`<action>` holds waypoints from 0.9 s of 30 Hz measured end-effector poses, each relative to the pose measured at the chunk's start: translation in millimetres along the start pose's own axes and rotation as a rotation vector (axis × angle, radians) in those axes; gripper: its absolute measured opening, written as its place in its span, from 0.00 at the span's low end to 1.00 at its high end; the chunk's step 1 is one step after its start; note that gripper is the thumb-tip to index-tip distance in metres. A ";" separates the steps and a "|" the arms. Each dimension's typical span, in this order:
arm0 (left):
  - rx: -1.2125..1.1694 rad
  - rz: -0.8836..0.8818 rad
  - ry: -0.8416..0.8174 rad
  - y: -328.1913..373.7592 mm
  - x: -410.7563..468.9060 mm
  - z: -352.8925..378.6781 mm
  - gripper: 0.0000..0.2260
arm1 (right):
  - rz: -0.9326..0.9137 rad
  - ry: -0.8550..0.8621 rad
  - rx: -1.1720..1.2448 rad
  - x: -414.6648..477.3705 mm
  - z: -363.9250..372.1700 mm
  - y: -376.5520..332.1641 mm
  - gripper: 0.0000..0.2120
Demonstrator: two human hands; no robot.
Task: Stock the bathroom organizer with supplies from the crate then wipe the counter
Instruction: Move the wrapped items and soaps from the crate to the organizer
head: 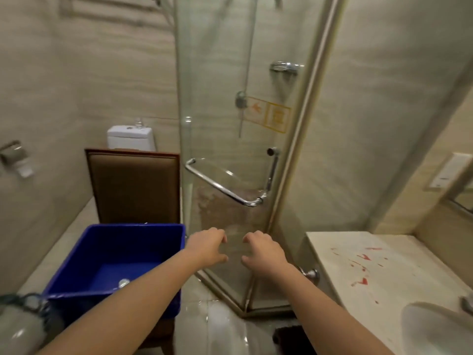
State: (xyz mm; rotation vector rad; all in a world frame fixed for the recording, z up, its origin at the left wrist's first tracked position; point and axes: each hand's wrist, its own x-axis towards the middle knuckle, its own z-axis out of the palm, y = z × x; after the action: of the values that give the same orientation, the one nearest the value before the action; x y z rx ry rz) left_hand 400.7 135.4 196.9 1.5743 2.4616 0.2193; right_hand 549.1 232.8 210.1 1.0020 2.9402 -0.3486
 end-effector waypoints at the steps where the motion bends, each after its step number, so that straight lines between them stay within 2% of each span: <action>1: -0.012 -0.029 0.000 -11.5 -3.1 -0.9 0.22 | -0.028 -0.012 -0.007 8.8 3.1 -9.2 0.24; 13: -0.080 -0.406 0.058 -122.6 -10.3 -14.8 0.23 | -0.404 -0.108 0.015 124.8 32.3 -103.6 0.19; 27: -0.089 -0.750 0.114 -189.9 -15.8 -3.8 0.22 | -0.698 -0.229 -0.022 210.7 73.7 -154.8 0.23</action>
State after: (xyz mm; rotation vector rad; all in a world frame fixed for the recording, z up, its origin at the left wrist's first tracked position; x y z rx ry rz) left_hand 239.7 41.7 157.2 0.5351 2.8738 0.2848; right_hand 283.9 224.5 151.6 -0.1026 2.9572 -0.3975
